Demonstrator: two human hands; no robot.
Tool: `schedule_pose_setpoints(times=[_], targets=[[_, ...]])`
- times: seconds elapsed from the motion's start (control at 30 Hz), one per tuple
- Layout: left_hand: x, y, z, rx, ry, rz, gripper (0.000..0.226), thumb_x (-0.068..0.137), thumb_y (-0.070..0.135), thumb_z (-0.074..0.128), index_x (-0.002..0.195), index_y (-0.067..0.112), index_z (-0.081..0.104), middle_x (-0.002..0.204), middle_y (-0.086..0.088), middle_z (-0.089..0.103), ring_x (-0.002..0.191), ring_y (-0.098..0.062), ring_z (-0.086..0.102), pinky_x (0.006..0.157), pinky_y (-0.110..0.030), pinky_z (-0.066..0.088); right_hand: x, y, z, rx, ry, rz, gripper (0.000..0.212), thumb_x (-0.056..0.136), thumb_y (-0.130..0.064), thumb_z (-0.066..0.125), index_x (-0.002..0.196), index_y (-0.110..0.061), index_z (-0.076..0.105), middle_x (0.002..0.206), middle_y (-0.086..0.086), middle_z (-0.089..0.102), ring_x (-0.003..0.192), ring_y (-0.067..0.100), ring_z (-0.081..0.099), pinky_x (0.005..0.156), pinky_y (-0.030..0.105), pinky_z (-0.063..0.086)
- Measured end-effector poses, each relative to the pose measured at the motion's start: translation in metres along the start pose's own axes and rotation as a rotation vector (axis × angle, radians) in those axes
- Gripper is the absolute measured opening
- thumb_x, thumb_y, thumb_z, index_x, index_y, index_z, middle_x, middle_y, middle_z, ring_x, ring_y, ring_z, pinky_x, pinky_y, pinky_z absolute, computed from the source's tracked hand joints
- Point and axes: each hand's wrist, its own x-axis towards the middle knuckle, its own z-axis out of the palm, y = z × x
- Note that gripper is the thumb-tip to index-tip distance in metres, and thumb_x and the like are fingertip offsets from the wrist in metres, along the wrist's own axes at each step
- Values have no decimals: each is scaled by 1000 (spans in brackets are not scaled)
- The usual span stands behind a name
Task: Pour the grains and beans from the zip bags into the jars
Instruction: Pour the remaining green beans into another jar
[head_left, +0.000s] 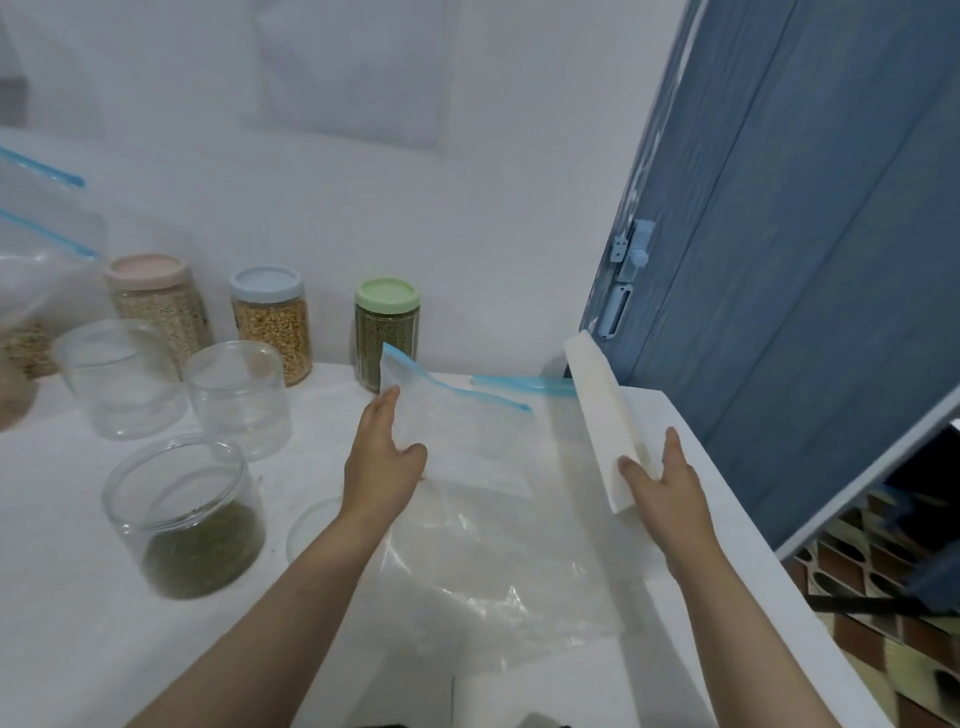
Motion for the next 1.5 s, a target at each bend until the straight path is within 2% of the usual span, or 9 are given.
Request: schedule_pose_setpoints(times=[0.17,0.27,0.33,0.53,0.67,0.83,0.97,1.27,1.5], targets=[[-1,9,35,-96,-52,-21,82,81,-1,57,153,28,31,156,10,29,130,-23,49,101,-38,49,-3,3,-12,74,-6,-66,74,99,-36,55,159,-34,11,155,2,34,137,25,39,93,32,37],[1,22,61,-184,-107,-22,83,81,-7,55,153,27,32,153,13,29,125,-16,50,78,-19,52,1,7,-21,110,-15,-102,75,98,-35,58,158,-37,13,153,-1,35,133,23,42,89,32,40],[4,28,79,-277,-126,-42,80,84,-9,54,152,27,33,151,12,29,118,-21,56,69,-17,53,3,9,-24,119,-17,-125,74,98,-35,58,158,-38,15,151,-1,36,130,23,44,90,34,44],[20,37,122,-353,-123,-5,79,84,-12,54,151,26,36,147,15,30,124,-24,52,65,-16,54,9,20,-27,122,4,-219,68,98,-34,58,157,-35,22,139,-7,40,123,15,45,105,45,46],[45,41,130,-296,-114,3,80,84,-12,57,152,22,34,155,5,28,130,-18,43,85,-30,57,18,28,-27,43,-6,-233,69,97,-35,59,157,-33,23,143,-6,38,129,13,42,111,43,39],[68,28,136,-104,-205,-48,77,88,4,66,154,25,30,159,1,23,142,-23,34,110,-33,39,28,35,-7,-199,-50,-207,70,99,-41,53,158,-33,17,151,-4,31,134,22,41,113,45,29],[73,13,137,-95,-212,-114,74,90,15,69,152,29,33,157,3,28,136,-26,45,112,-43,40,27,44,13,-410,-54,-196,68,100,-46,46,157,-33,12,154,-5,25,133,23,38,107,40,29],[55,28,126,170,-186,-8,54,99,16,55,151,19,39,163,-2,16,148,-21,24,113,-24,23,31,42,40,-732,-56,-188,68,101,-49,34,158,-31,2,163,8,13,138,28,26,110,41,25],[-10,58,121,502,-315,112,51,107,29,35,155,13,27,164,0,21,153,-18,4,122,-36,1,33,40,44,-767,-52,-185,67,101,-49,33,158,-31,3,163,8,15,139,29,26,109,41,25]])
